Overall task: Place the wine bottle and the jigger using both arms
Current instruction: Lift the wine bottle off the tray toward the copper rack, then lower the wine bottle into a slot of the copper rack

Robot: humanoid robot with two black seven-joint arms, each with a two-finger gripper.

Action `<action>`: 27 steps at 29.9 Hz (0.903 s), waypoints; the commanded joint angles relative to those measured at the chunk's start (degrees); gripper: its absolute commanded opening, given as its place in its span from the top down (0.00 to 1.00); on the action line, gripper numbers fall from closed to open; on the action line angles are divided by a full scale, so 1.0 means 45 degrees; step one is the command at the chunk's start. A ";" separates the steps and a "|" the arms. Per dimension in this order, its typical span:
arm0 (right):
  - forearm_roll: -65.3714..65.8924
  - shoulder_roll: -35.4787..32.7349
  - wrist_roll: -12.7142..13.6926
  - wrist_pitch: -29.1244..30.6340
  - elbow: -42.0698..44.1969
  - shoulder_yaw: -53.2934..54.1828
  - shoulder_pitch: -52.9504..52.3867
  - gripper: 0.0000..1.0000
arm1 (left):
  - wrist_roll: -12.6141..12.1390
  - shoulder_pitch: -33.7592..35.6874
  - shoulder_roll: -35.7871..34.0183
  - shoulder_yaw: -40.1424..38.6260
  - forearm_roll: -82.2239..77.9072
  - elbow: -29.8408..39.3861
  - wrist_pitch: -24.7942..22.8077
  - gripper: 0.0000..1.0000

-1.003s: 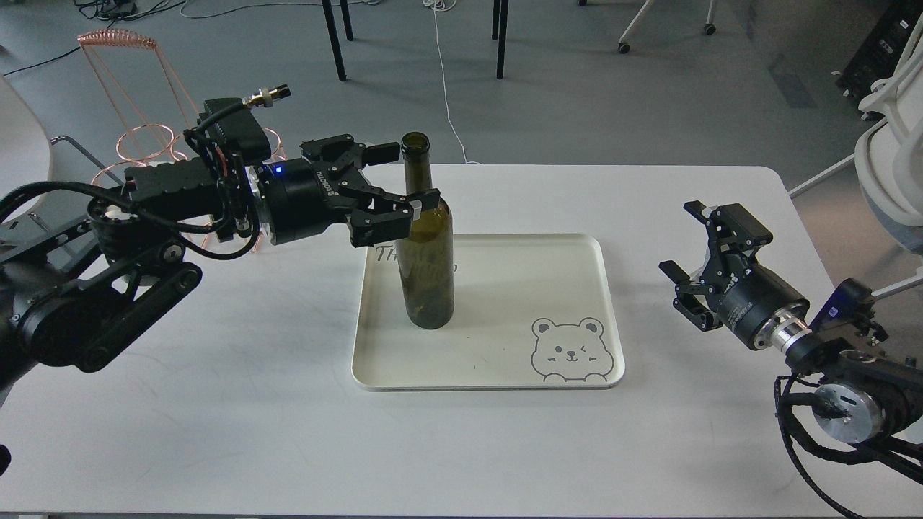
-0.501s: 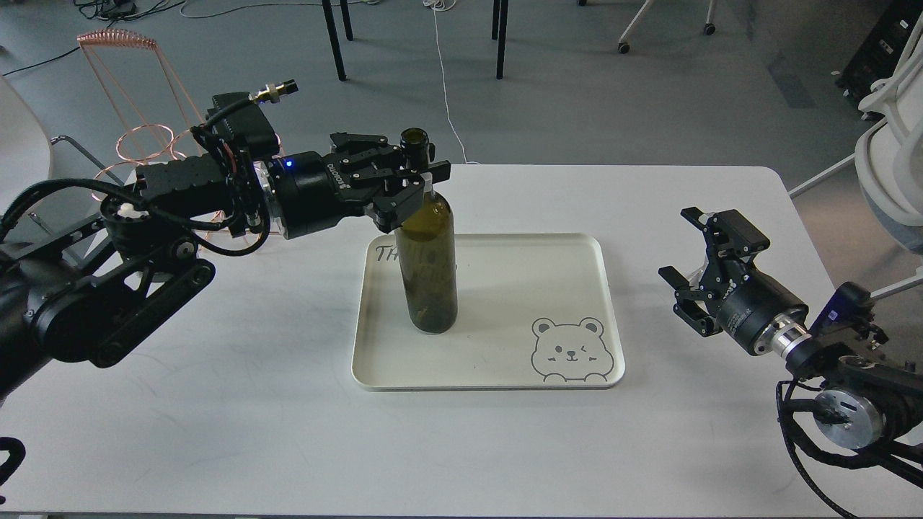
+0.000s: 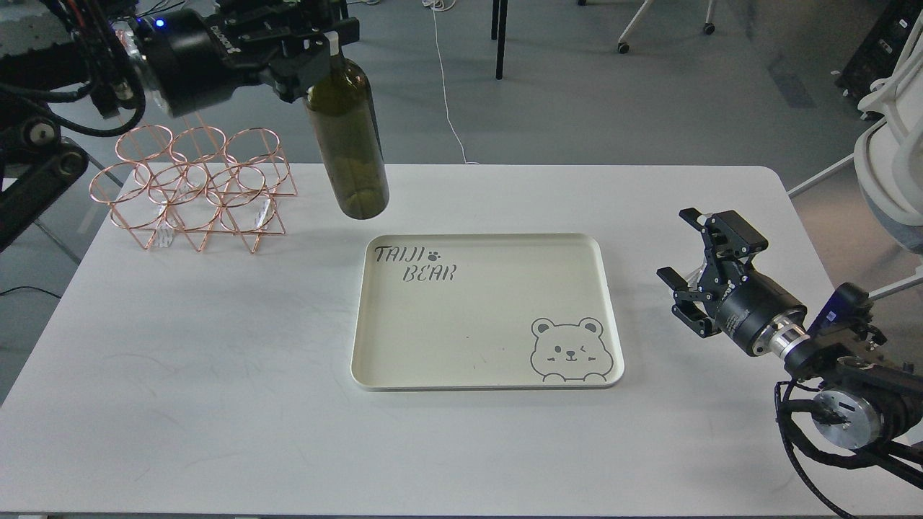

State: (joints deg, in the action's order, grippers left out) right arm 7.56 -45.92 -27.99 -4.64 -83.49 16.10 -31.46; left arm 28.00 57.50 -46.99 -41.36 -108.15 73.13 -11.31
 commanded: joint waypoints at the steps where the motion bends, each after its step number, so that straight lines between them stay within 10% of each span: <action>1: 0.0000 0.0029 -0.0002 -0.0004 0.0018 -0.0042 -0.0002 0.01 | 0.0000 0.0561 -0.0533 0.0012 0.0478 -0.1385 -0.0103 0.90; 27: 0.0156 -0.0049 -0.0002 -0.0004 -0.0021 0.0017 0.0154 0.01 | 0.0000 0.0660 -0.0690 0.1222 0.0283 -0.3967 0.0483 0.90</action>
State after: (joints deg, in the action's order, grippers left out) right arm 8.26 -46.06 -27.99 -4.66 -83.59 16.17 -30.77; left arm 28.00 60.46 -50.14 -35.90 -106.88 55.52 -9.20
